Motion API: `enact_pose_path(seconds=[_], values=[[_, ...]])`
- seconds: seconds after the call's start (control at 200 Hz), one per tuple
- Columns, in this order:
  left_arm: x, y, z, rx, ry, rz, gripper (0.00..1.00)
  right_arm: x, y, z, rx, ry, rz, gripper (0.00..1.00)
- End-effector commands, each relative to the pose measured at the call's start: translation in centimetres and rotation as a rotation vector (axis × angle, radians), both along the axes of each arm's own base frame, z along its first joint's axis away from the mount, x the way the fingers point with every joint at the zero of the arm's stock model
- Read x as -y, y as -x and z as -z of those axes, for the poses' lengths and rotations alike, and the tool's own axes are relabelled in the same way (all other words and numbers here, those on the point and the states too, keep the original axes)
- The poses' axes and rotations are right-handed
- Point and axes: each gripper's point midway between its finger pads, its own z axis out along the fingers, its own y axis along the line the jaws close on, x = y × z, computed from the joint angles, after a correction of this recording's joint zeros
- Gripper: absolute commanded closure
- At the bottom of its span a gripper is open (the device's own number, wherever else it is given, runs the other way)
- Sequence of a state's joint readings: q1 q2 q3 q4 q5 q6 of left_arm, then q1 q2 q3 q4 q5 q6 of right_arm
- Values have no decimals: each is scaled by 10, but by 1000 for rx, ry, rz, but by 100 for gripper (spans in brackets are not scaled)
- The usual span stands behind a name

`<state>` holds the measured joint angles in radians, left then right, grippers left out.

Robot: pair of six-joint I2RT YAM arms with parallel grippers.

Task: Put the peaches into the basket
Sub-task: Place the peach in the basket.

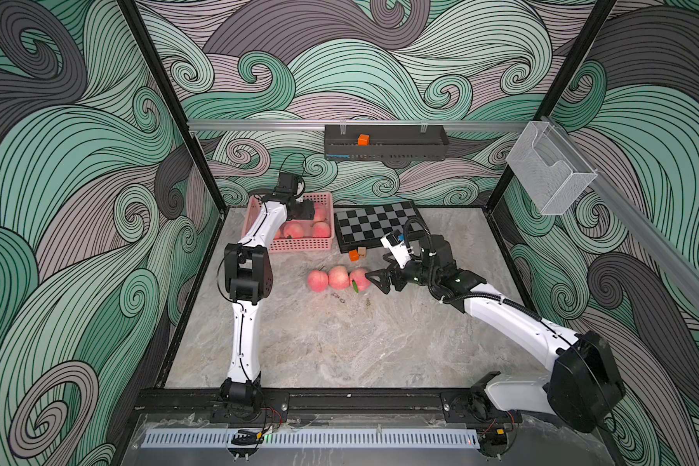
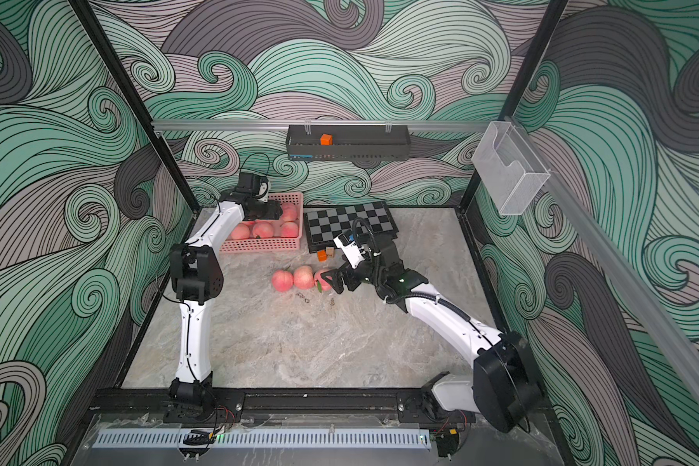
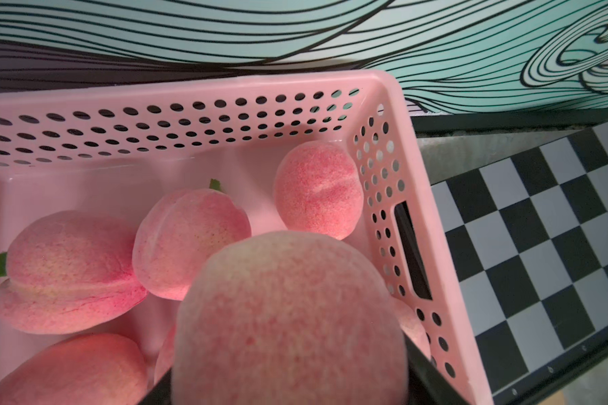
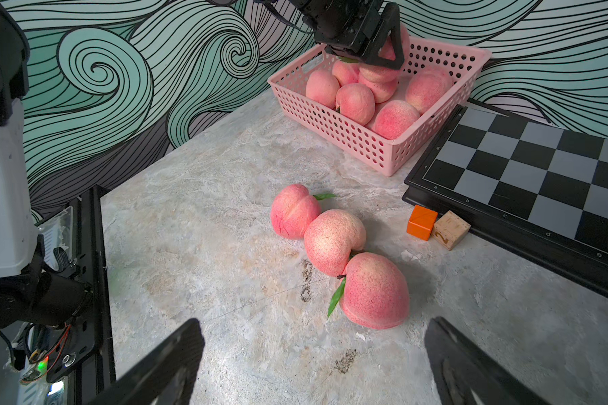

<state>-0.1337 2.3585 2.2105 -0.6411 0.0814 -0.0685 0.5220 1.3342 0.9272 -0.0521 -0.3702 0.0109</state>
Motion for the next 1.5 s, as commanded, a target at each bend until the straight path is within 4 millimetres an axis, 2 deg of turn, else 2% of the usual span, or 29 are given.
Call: enact_pose_path(seconds=[0.0, 0.27, 0.575, 0.956, 1.491], values=[[-2, -15, -8, 72, -34, 30, 35, -6, -5, -11, 20, -22, -19, 1], [0, -17, 15, 50, -44, 43, 35, -7, -7, -6, 6, -20, -19, 1], [1, -21, 18, 65, -38, 46, 34, -6, -8, -4, 6, -13, -20, 1], [2, -19, 44, 28, -46, 53, 33, -4, -9, -2, 2, -12, -14, 1], [4, -20, 47, 22, -55, 67, 21, -2, -12, -1, 1, -13, -8, 1]])
